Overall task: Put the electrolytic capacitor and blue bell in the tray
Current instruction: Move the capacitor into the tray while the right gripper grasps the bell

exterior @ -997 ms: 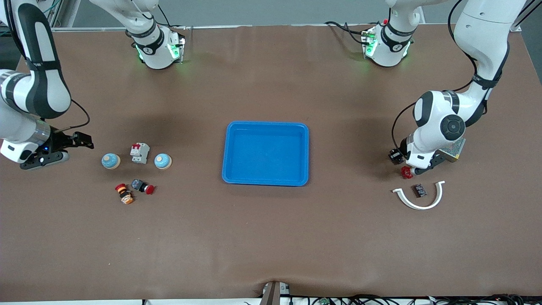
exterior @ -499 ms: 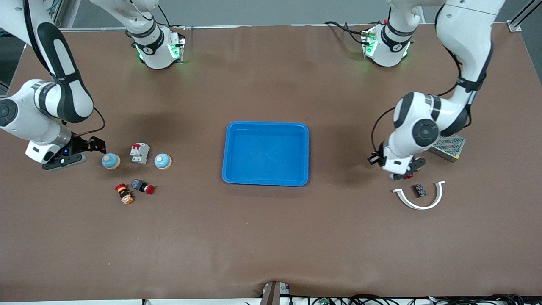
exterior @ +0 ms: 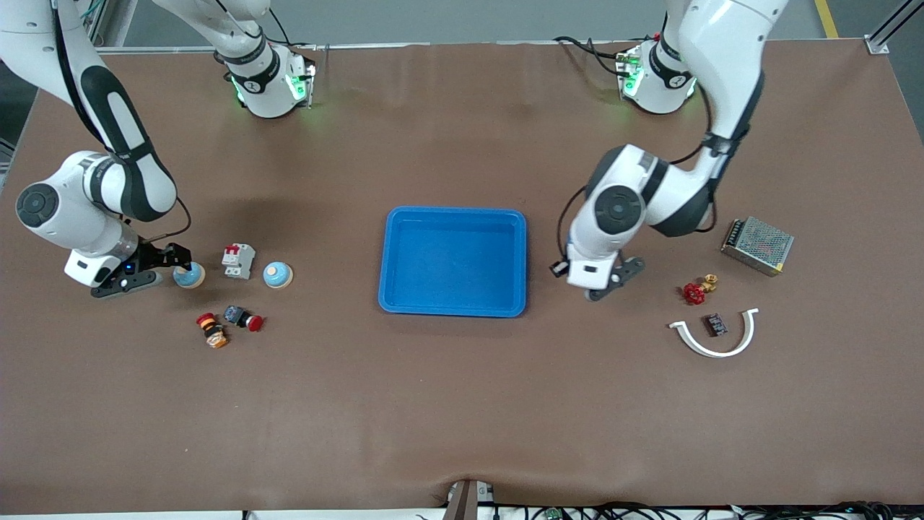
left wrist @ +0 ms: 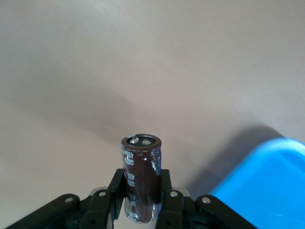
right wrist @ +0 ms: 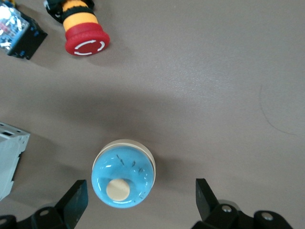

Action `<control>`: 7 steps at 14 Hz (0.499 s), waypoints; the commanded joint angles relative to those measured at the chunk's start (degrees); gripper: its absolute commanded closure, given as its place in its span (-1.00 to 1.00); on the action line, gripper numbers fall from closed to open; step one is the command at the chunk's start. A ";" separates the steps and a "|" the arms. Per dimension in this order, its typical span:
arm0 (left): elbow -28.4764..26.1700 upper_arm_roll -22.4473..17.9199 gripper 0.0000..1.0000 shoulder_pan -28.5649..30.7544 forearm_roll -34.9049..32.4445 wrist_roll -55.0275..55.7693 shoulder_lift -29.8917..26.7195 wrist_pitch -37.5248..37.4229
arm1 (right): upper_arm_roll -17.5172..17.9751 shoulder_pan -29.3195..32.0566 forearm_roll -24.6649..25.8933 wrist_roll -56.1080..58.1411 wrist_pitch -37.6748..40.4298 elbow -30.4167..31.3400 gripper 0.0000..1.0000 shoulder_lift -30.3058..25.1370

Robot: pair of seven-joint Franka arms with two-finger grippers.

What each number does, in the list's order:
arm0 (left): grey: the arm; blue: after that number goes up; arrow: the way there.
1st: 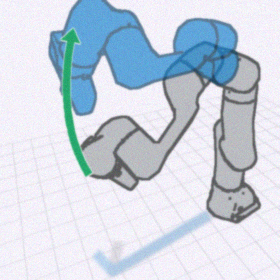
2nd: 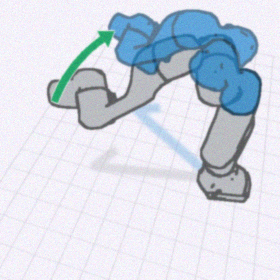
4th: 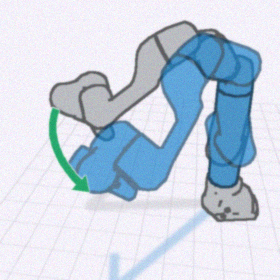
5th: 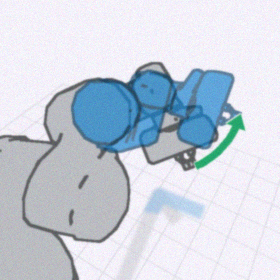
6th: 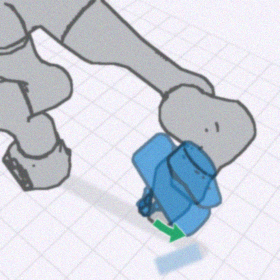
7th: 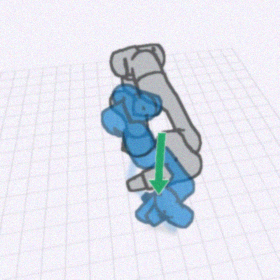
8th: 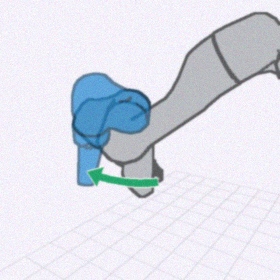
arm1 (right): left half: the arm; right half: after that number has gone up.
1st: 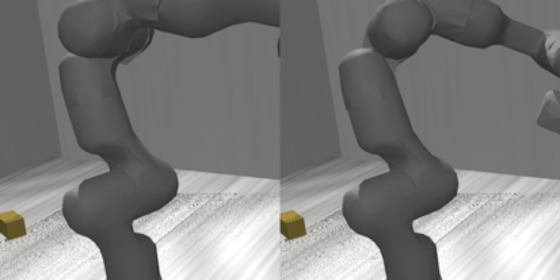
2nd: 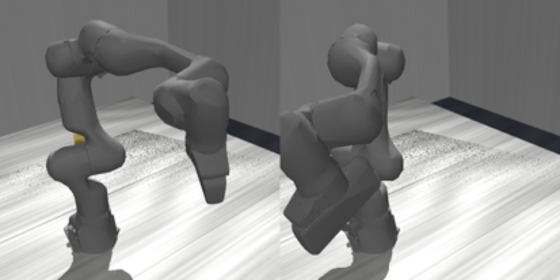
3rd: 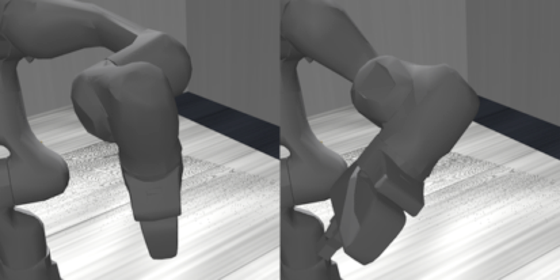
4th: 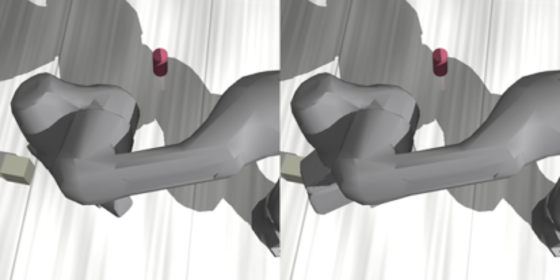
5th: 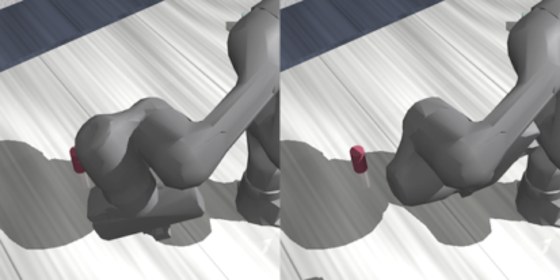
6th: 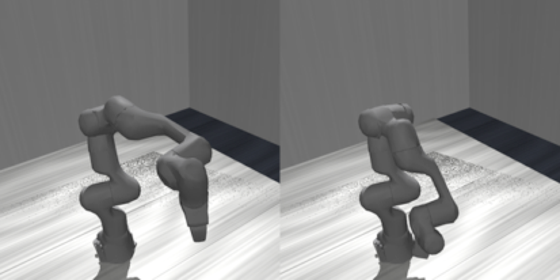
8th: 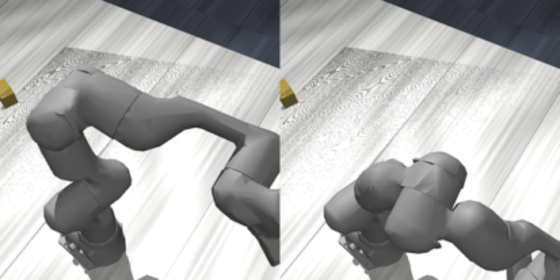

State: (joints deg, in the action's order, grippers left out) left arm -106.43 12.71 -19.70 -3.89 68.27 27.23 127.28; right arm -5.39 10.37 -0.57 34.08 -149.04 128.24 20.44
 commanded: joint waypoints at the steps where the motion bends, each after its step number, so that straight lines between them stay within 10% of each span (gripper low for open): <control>1: 5.70 -0.50 1.00 -4.71 0.73 5.27 4.66 -1.69 | 0.47 0.09 -0.05 0.81 -0.64 0.00 -1.00 0.83; 7: 11.60 -0.50 1.00 -11.58 0.99 18.64 10.82 -1.25 | 0.56 -0.88 -0.13 0.73 -1.42 -0.18 -1.00 2.76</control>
State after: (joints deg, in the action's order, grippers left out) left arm -97.46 12.67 -29.82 -3.89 84.87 36.13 127.19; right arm -4.87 9.96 -0.57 34.21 -149.20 128.25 21.94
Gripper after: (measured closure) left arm 0.661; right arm 0.000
